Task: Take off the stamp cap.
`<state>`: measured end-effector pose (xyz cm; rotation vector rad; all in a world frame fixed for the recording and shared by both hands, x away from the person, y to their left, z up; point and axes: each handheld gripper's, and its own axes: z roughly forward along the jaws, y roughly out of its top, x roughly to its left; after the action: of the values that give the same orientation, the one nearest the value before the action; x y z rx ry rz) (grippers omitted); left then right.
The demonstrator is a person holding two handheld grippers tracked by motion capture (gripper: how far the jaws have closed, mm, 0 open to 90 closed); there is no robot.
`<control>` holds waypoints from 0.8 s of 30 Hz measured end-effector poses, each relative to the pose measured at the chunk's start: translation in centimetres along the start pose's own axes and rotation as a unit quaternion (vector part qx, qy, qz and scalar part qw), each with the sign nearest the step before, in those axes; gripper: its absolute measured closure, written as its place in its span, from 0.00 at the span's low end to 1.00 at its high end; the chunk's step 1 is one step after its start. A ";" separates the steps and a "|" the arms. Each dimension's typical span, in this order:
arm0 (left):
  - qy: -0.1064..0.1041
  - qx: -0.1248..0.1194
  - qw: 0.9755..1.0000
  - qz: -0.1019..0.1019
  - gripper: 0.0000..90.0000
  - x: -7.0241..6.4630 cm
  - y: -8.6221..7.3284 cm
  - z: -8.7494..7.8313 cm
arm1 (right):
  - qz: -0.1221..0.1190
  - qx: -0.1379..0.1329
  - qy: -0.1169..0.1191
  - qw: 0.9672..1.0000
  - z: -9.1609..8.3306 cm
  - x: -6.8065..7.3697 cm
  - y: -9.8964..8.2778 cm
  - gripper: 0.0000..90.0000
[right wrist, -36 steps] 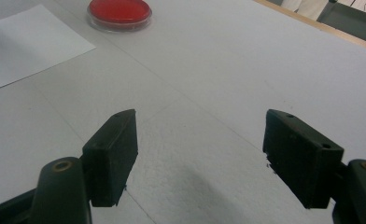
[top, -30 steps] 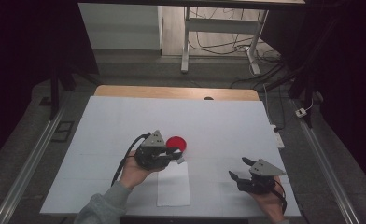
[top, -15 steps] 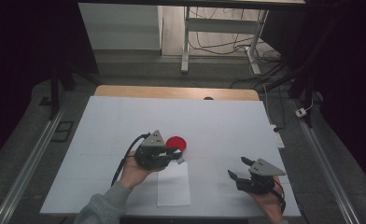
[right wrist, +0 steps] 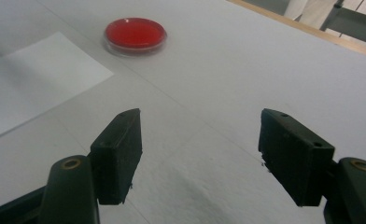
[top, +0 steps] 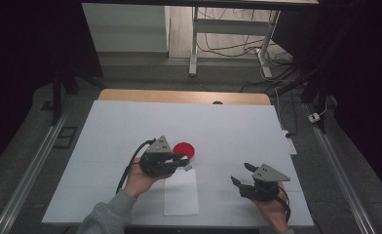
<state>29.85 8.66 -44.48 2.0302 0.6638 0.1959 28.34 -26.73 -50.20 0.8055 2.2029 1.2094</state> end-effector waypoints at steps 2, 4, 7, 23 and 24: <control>0.000 -0.002 1.000 -0.001 0.84 0.0 0.0 -0.1 | 0.005 -0.003 0.003 1.000 0.2 0.3 0.2 0.34; 0.000 -0.003 1.000 -0.003 0.84 0.1 0.0 -0.1 | 0.005 -0.007 0.001 1.000 0.3 0.6 0.4 0.34; -0.001 -0.004 1.000 -0.004 0.84 0.1 0.0 -0.1 | 0.003 -0.009 -0.003 1.000 0.6 1.0 0.5 0.34; -0.003 0.001 1.000 -0.002 0.84 0.0 -0.1 0.3 | -0.004 -0.015 0.015 1.000 2.3 2.9 1.9 0.35; -0.002 0.001 1.000 -0.003 0.84 0.1 -0.1 0.3 | -0.004 -0.017 0.016 1.000 2.4 3.0 2.0 0.36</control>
<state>29.98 8.49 -44.79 2.0294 0.6672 0.1871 28.36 -22.37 -50.05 0.7674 2.2029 1.2598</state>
